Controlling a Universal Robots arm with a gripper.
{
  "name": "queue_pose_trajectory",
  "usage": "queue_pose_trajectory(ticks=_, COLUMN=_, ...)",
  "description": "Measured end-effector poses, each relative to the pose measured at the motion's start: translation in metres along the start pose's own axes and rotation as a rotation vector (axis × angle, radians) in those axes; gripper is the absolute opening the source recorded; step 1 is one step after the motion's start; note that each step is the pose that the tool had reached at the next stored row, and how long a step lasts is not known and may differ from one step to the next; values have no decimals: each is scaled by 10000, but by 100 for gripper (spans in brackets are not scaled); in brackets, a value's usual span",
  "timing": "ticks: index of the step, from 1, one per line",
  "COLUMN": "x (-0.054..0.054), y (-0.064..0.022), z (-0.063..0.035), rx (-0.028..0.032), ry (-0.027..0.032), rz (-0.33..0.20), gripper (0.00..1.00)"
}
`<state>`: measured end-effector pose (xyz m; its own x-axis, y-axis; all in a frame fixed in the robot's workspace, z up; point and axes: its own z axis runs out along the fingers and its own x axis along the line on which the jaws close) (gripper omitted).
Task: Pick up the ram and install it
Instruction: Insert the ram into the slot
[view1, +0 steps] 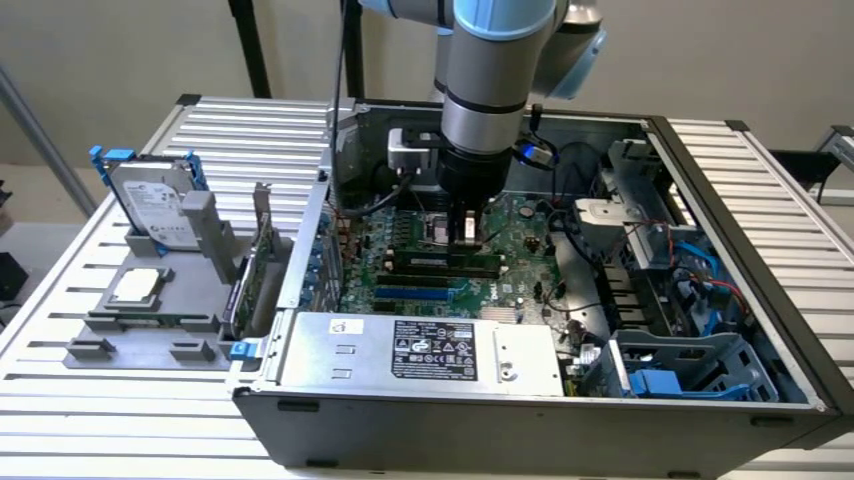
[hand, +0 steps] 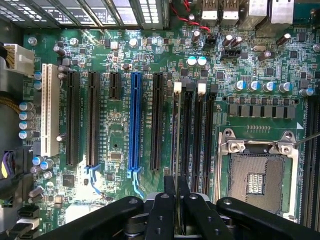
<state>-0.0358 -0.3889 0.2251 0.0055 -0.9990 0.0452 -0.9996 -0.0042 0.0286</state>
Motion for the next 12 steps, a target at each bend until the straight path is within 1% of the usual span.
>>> queue_pose_trajectory(ticks=6, x=0, y=-1, z=6, rx=0, ry=0, rz=-4, gripper=14)
queue_pose_trajectory(ticks=7, x=0, y=-1, z=6, rx=0, ry=0, rz=-5, gripper=15)
queue_pose_trajectory(ticks=9, x=0, y=-1, z=7, rx=0, ry=0, rz=-5, gripper=15)
queue_pose_trajectory(ticks=10, x=0, y=-1, z=6, rx=0, ry=1, rz=-5, gripper=22)
queue_pose_trajectory(ticks=12, x=0, y=0, z=1, rx=0, ry=0, rz=-5, gripper=22)
